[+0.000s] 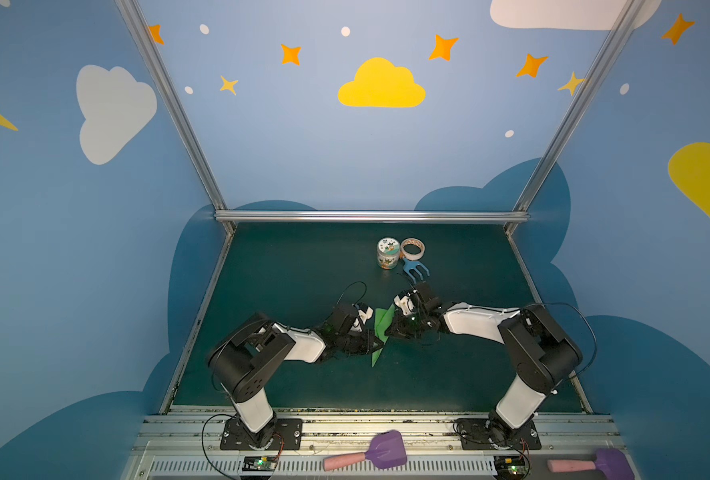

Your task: Fold a paper plane with a square sheet of paper (fold left side to right side)

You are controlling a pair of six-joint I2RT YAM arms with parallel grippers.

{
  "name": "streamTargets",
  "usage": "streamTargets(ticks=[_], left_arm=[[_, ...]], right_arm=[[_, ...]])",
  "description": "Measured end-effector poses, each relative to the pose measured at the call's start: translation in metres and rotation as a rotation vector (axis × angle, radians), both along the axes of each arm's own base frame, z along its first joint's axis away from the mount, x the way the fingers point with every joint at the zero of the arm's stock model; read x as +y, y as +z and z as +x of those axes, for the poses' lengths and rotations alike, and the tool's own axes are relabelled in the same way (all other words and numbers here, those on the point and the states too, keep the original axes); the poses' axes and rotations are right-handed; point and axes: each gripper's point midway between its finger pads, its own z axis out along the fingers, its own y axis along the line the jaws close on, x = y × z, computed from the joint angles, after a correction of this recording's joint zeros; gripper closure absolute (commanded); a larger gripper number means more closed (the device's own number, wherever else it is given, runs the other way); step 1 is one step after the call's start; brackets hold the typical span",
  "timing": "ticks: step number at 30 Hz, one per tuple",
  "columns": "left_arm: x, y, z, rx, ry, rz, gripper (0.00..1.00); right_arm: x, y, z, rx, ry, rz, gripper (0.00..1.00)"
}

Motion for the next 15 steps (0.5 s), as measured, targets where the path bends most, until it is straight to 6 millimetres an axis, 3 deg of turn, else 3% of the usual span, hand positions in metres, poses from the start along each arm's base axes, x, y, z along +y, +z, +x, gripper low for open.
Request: streamTargets(ticks=[3,10,15], left_arm=[[0.000,-0.001,-0.001,0.003,-0.002,0.003,0.95],[0.003,-0.004,-0.002,0.006,-0.012,0.020,0.55],[0.005,0.010,0.003,-0.026,-0.009,0.013,0.43]], right_arm=[[0.001,-0.001,0.001,-0.001,0.000,0.003,1.00],[0.003,-0.006,0.002,0.001,-0.001,0.006,1.00],[0.004,-0.009,0.003,0.006,-0.002,0.007,1.00]])
